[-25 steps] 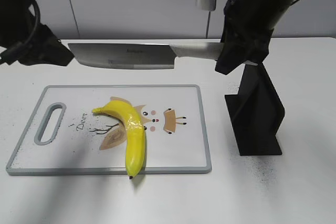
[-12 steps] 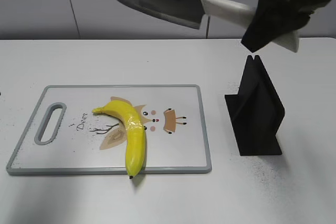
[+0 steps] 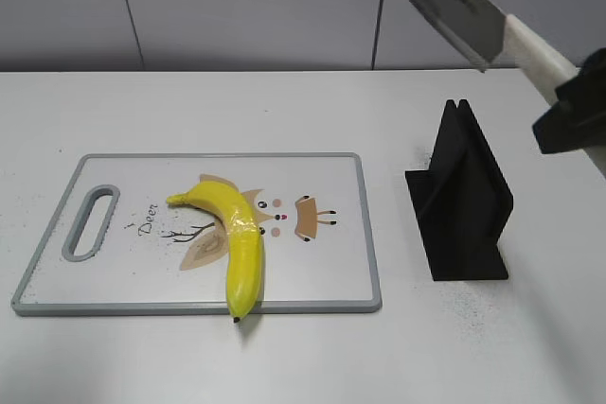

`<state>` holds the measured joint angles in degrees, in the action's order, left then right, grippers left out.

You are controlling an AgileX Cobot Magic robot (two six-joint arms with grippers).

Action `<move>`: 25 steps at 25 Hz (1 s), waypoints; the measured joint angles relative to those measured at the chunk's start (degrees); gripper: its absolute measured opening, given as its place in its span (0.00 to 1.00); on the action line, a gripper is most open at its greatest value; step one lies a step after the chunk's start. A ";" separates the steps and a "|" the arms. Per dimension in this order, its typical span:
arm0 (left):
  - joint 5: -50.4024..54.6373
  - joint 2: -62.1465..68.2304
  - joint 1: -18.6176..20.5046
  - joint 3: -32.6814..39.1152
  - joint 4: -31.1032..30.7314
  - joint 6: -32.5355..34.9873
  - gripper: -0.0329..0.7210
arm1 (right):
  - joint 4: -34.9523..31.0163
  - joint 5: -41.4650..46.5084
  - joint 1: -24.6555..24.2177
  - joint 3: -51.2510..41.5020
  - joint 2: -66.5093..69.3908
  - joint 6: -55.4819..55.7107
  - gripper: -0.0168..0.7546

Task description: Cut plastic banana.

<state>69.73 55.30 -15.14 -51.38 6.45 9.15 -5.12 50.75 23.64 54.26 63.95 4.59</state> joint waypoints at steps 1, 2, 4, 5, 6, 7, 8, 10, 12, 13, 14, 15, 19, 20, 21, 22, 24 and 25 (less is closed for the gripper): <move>0.00 -2.43 0.00 0.95 0.00 -0.05 0.82 | 0.72 -0.40 0.00 -1.62 -1.64 1.90 0.23; 0.03 -4.85 0.00 1.83 0.00 -0.05 0.82 | 1.33 -0.63 0.00 -3.08 -2.87 3.81 0.23; 0.03 -9.49 0.00 3.92 0.00 -0.05 0.82 | 2.92 -0.85 0.00 -5.48 -5.32 8.15 0.23; -0.15 -12.13 0.00 4.73 0.00 -0.05 0.82 | 3.83 -0.85 0.00 -6.66 -6.10 10.60 0.23; -0.29 -14.38 0.00 5.79 0.00 -0.05 0.82 | 4.47 -0.85 0.00 -7.75 -6.74 12.57 0.23; -0.40 -17.13 0.00 6.95 0.00 -0.05 0.82 | 5.12 -0.85 0.00 -8.56 -7.07 13.79 0.23; -0.46 -19.90 0.00 8.22 0.00 -0.05 0.82 | 5.12 -0.91 0.00 -9.38 -7.12 14.96 0.23; -0.69 -25.07 0.00 10.73 0.00 -0.05 0.82 | 5.12 -0.91 0.00 -10.53 -6.99 16.56 0.23; -0.94 -30.85 0.00 13.63 0.00 -0.05 0.82 | 5.12 -0.96 0.00 -10.81 -6.55 17.70 0.23; -1.01 -33.25 0.00 15.16 0.00 -0.05 0.82 | 5.12 -1.18 0.00 -10.81 -6.18 18.31 0.23; -1.08 -36.16 0.00 16.56 0.00 -0.05 0.82 | 5.12 -1.41 0.00 -10.81 -5.68 18.58 0.23; -1.08 -39.01 0.00 17.84 0.00 -0.05 0.82 | 5.12 -1.55 0.00 -10.81 -5.00 18.80 0.23; -1.32 -49.45 0.00 21.28 -0.15 -0.05 0.82 | 5.12 -2.05 0.00 -10.81 -1.64 19.25 0.23; -1.49 -51.50 0.00 21.76 -0.28 -0.05 0.82 | 5.12 -2.12 0.00 -10.81 -0.60 19.26 0.23; -1.74 -53.56 0.00 22.16 -0.39 -0.05 0.82 | 5.12 -2.27 0.00 -10.81 0.42 19.35 0.23; -1.91 -54.55 0.00 22.22 -0.51 -0.05 0.82 | 5.12 -2.41 0.00 -10.81 1.25 19.35 0.23; -2.67 -54.14 0.00 22.41 -0.66 0.02 0.82 | 5.12 -3.32 0.00 -10.81 2.71 19.35 0.23; -3.76 -54.01 0.00 22.66 -0.66 0.02 0.82 | 5.12 -3.90 0.00 -10.82 3.41 19.35 0.23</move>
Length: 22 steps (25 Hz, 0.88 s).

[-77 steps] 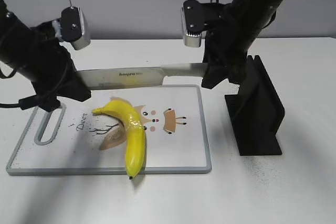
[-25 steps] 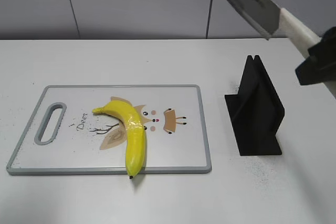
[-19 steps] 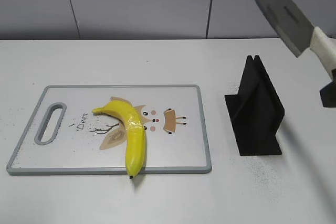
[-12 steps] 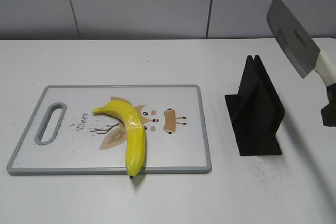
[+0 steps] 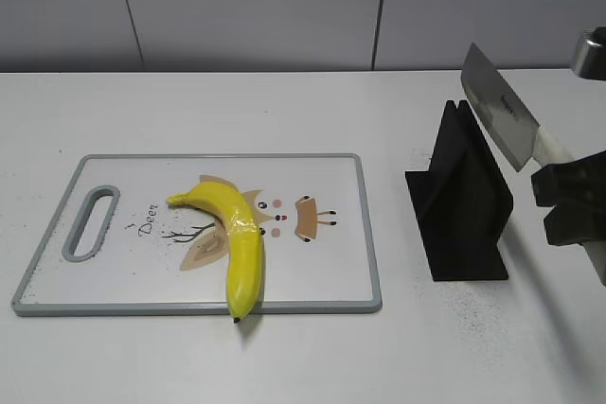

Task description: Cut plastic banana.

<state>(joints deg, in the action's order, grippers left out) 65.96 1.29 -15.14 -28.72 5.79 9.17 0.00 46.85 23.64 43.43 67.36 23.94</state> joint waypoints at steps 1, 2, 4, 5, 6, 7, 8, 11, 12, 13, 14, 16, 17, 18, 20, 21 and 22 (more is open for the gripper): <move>-1.52 0.07 0.00 0.46 0.00 0.14 0.82 | 0.33 -0.49 0.00 -0.05 0.51 0.00 0.23; -2.15 0.19 0.00 0.81 -0.15 0.13 0.82 | 0.42 -0.83 0.00 -0.05 1.15 0.00 0.23; -2.53 0.19 0.00 0.89 -0.40 0.14 0.82 | 0.53 -1.13 0.00 -0.05 2.30 0.00 0.23; -2.60 0.19 0.00 0.89 -0.40 0.14 0.82 | 0.66 -1.41 0.00 -0.05 2.78 0.00 0.23; -2.68 0.19 0.00 0.89 -0.45 0.14 0.82 | 0.77 -1.81 0.00 -0.05 3.36 0.00 0.23; -2.80 0.19 0.00 0.89 -0.45 0.14 0.82 | 0.90 -2.13 0.00 -0.05 3.88 0.00 0.23; -2.86 0.19 0.00 0.89 -0.45 0.14 0.82 | 0.90 -2.49 0.00 -0.05 4.31 0.00 0.23; -2.90 0.19 0.00 0.89 -0.56 0.14 0.82 | 0.93 -3.52 0.00 -0.05 5.53 0.00 0.23; -2.90 0.19 0.00 0.89 -0.56 0.14 0.82 | 0.98 -3.63 0.00 -0.05 5.81 -0.27 0.23; -2.90 0.19 0.00 0.89 -0.58 0.14 0.82 | 1.02 -3.63 0.00 -0.05 6.01 -0.75 0.23; -2.90 0.19 0.00 0.89 -0.58 0.14 0.82 | 1.01 -3.63 0.00 0.07 6.02 -1.18 0.23; -2.90 0.19 0.00 0.89 -0.58 0.14 0.82 | 1.01 -3.18 0.00 0.48 6.02 -1.56 0.23; -2.90 0.19 0.00 0.89 -0.58 0.14 0.82 | 1.01 -2.74 0.00 0.93 6.02 -1.58 0.23; -2.90 0.19 0.00 0.89 -0.64 0.14 0.82 | 1.01 -2.23 0.00 1.37 5.91 -1.58 0.23; -2.90 0.19 0.00 0.89 -0.63 0.14 0.82 | 0.80 -0.27 0.00 2.73 5.59 -1.51 0.23; -2.90 0.19 0.00 0.89 -0.65 0.14 0.82 | 0.61 1.00 0.00 3.45 5.38 -1.45 0.23; -2.90 0.19 0.00 0.89 -0.70 0.14 0.82 | 0.47 2.07 0.00 4.43 5.33 -1.45 0.23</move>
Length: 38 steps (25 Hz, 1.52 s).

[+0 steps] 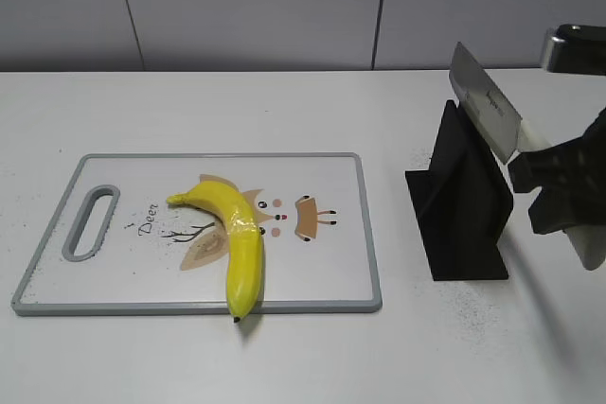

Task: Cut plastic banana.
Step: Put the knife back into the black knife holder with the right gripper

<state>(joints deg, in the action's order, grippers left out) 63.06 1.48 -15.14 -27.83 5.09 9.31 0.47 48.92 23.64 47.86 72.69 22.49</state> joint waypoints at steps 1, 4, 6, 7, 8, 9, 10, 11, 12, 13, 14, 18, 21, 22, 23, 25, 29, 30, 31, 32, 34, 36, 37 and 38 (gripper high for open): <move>0.00 0.00 0.00 0.00 -0.02 0.00 0.82 | -0.06 1.34 0.00 1.18 -0.07 0.05 0.23; 0.00 0.00 0.00 0.00 -0.07 0.00 0.82 | -0.12 2.63 0.00 2.96 -0.18 0.11 0.23; 0.00 0.00 0.00 0.00 -0.12 0.00 0.82 | -0.47 3.14 0.00 3.26 0.01 0.15 0.23; -0.02 0.00 0.00 0.00 -0.12 0.00 0.82 | -0.47 3.77 0.00 3.31 0.41 0.15 0.23; -0.02 0.00 0.00 0.00 -0.12 0.00 0.82 | -0.47 4.29 0.00 3.31 0.93 0.15 0.23; -0.02 0.00 0.00 0.00 -0.12 0.00 0.82 | -0.80 4.73 0.00 3.31 1.45 0.15 0.23; -0.02 0.00 0.00 0.00 -0.12 0.00 0.82 | -0.89 5.11 0.00 3.31 1.96 0.15 0.23; -0.02 0.00 0.00 0.00 -0.12 0.00 0.82 | -0.91 5.26 0.00 3.31 2.49 0.15 0.23; -0.02 0.00 0.00 0.00 -0.12 0.00 0.82 | -0.91 5.26 0.00 3.31 2.97 0.15 0.23; -0.02 0.00 0.00 0.00 -0.12 0.00 0.82 | -0.91 5.26 0.00 3.31 3.34 0.15 0.23; -0.02 0.00 0.00 0.00 -0.17 0.00 0.82 | -0.91 5.26 0.00 3.31 3.72 0.15 0.23; -0.06 0.00 0.00 0.00 -0.23 0.00 0.82 | -1.28 5.26 0.00 3.31 5.37 0.15 0.23; -0.06 0.00 0.00 0.00 -0.28 0.00 0.82 | -3.55 5.20 0.00 3.31 6.73 0.15 0.23; -0.06 0.00 0.00 0.00 -0.28 0.00 0.82 | -4.18 5.20 0.00 3.31 7.21 0.22 0.23; -0.08 0.00 0.00 0.00 -0.28 0.00 0.82 | -4.49 5.20 0.00 3.33 7.62 0.22 0.23; -0.13 0.00 0.00 0.00 -0.28 0.00 0.82 | -4.83 5.24 0.00 3.41 8.55 0.22 0.23; -0.18 0.00 0.00 0.00 -0.34 0.00 0.82 | -5.06 4.82 0.00 3.48 9.31 0.22 0.30; -0.18 0.00 0.00 0.00 -0.34 0.00 0.82 | -5.13 4.59 0.00 3.48 9.31 0.16 0.35; -0.18 0.00 0.00 0.00 -0.41 0.00 0.82 | -5.18 3.88 0.00 3.48 9.31 -0.03 0.44; -0.18 0.00 0.00 0.00 -0.38 0.00 0.82 | -5.17 3.00 0.00 3.48 9.31 -0.11 0.52; -0.18 0.00 0.00 0.00 -0.39 0.00 0.82 | -5.17 1.06 0.00 3.48 9.39 -0.33 0.66; -0.18 0.00 0.00 0.00 -0.39 0.00 0.82 | -5.09 -0.01 0.00 3.67 9.43 -0.45 0.74; -0.18 0.00 0.00 0.00 -0.39 0.00 0.82 | -4.79 -0.09 0.00 4.03 9.45 -0.52 0.76; -0.18 0.00 0.00 0.00 -0.39 0.00 0.82 | -4.47 0.06 0.00 4.68 9.45 -0.72 0.77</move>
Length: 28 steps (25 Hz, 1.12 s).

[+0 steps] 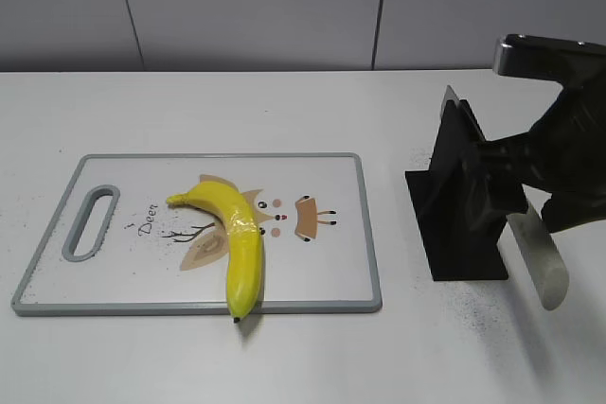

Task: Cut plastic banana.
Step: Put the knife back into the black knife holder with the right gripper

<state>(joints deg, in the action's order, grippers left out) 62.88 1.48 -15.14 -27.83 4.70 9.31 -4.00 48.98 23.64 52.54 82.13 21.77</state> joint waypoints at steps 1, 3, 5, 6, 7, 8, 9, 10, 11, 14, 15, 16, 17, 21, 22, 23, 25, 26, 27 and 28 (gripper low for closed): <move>0.00 0.00 0.00 0.00 0.00 0.00 0.82 | 0.76 0.48 0.00 0.98 0.00 -0.12 0.78; 0.00 0.00 0.00 0.00 0.00 0.00 0.82 | 2.78 1.40 0.00 3.61 0.00 -0.35 0.78; 0.00 0.00 0.00 0.00 0.00 0.00 0.82 | 5.27 2.09 0.00 7.02 -0.88 -1.11 0.78; 0.00 0.00 0.00 0.00 0.00 0.00 0.82 | 6.59 2.16 0.00 8.48 -1.48 -2.40 0.78; 0.00 0.00 0.00 0.04 0.00 0.00 0.82 | 7.39 2.21 0.00 10.13 -2.40 -4.49 0.78; 0.00 0.00 0.00 0.11 0.00 0.00 0.82 | 7.95 2.23 0.00 11.54 -3.50 -6.70 0.78; 0.00 0.00 0.00 0.17 0.00 0.00 0.82 | 8.04 2.23 0.00 12.57 -4.53 -9.78 0.78; 0.00 0.00 0.00 0.29 0.00 0.00 0.82 | 7.87 2.23 0.00 12.94 -5.85 -13.00 0.78; 0.00 0.00 0.00 0.41 0.00 0.00 0.82 | 7.29 2.36 0.00 12.96 -7.30 -15.50 0.78; 0.00 0.00 0.00 0.45 0.00 0.00 0.82 | 4.51 2.62 0.00 9.46 -12.27 -20.56 0.78; 0.00 0.00 0.00 0.45 0.05 0.00 0.82 | 3.44 2.62 0.00 7.21 -14.42 -21.77 0.78; 0.00 0.00 0.00 0.45 0.01 0.00 0.82 | 2.35 2.62 0.00 4.69 -16.29 -22.69 0.78; 0.00 0.00 0.00 0.45 0.06 0.00 0.82 | 1.70 2.62 0.00 2.56 -18.76 -23.91 0.78; 0.00 0.00 0.00 0.45 -0.02 0.00 0.82 | 0.94 2.69 0.00 -5.89 -30.08 -28.84 0.78; 0.00 0.00 0.00 0.45 0.00 0.00 0.82 | 0.94 2.69 0.00 -7.77 -33.09 -29.77 0.78; 0.00 0.00 0.00 0.45 0.01 0.00 0.82 | 1.00 2.75 0.00 -9.59 -35.61 -30.31 0.78; 0.00 0.00 0.00 0.45 0.09 0.00 0.82 | 1.00 2.85 0.00 -12.61 -41.58 -30.77 0.78; 0.00 0.00 0.00 0.45 0.10 0.00 0.82 | 1.00 3.06 0.00 -14.04 -44.21 -30.90 0.78; 0.00 0.00 0.00 0.45 -0.03 0.00 0.82 | 1.00 3.19 0.00 -15.07 -47.20 -30.90 0.78; 0.00 0.00 0.00 0.45 0.05 0.00 0.82 | 1.04 3.48 0.00 -16.17 -50.01 -30.90 0.78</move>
<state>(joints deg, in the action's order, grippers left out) 62.88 1.48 -15.14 -27.38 4.75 9.31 -2.96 52.46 23.64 36.37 32.13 -9.13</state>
